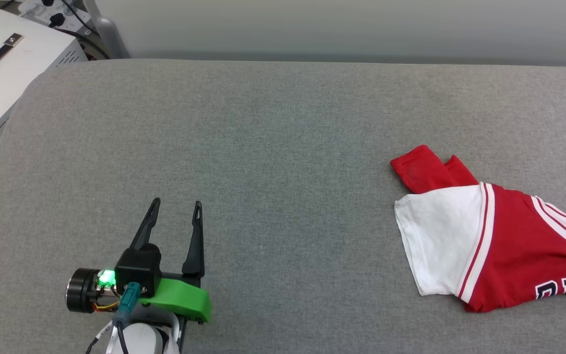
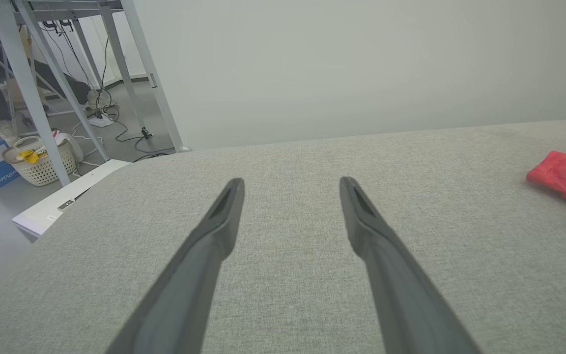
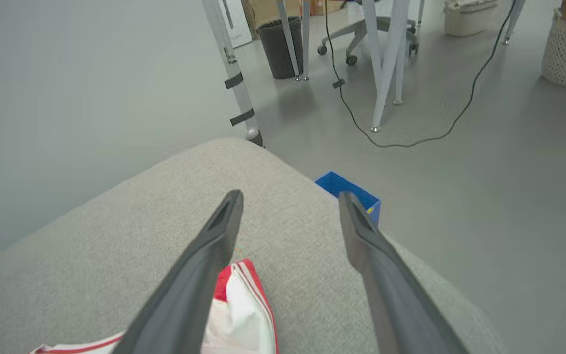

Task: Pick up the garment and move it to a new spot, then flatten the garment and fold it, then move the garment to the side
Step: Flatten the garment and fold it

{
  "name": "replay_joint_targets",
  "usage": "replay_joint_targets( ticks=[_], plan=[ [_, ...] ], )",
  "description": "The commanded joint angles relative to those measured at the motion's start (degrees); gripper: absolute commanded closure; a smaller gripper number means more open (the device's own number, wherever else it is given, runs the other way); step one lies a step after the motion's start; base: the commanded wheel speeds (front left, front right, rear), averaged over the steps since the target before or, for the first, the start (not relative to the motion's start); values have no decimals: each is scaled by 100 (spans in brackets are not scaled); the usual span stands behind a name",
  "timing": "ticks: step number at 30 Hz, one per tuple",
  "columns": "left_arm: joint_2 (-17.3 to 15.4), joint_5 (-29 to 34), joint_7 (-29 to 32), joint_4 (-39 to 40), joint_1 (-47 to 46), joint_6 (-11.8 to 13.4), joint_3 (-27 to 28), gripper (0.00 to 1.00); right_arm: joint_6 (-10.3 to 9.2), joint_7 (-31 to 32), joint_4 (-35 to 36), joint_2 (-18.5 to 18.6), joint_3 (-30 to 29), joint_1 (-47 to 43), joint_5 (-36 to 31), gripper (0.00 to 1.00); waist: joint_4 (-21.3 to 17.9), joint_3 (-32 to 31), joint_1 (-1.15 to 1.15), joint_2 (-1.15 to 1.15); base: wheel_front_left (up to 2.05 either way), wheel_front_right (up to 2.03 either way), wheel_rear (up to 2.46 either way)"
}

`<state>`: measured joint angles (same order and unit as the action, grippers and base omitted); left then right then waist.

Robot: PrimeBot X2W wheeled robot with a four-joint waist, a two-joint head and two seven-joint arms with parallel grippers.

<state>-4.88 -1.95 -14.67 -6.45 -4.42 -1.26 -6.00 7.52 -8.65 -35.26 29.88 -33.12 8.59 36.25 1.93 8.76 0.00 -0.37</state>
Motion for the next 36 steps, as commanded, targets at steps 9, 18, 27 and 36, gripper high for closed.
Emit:
replay_joint_targets(
  ticks=[9, 18, 27, 36],
  plan=[
    [2, 59, -33, 94, 126, 21, -82, 0, -3, 269, 3523, -308, 455, 275, -1922, 0, 22, -150, 0, 37, 0, 0, 0],
    [19, 62, -33, 199, 141, 85, -116, 0, -3, 2347, 5283, 287, 3288, 912, -1904, 0, 196, -174, 0, 37, 0, 0, 0],
    [25, 45, -33, 322, 65, 141, -89, 0, -3, 4867, 4691, 946, 5682, 1581, -433, 0, 251, -35, 0, 37, 0, 0, 0],
    [61, -6, -33, 366, -94, 144, -107, 0, -3, 5860, 3251, 766, 6836, 1959, -30, 0, 371, 254, 0, 37, 0, 0, 0]
  ],
)
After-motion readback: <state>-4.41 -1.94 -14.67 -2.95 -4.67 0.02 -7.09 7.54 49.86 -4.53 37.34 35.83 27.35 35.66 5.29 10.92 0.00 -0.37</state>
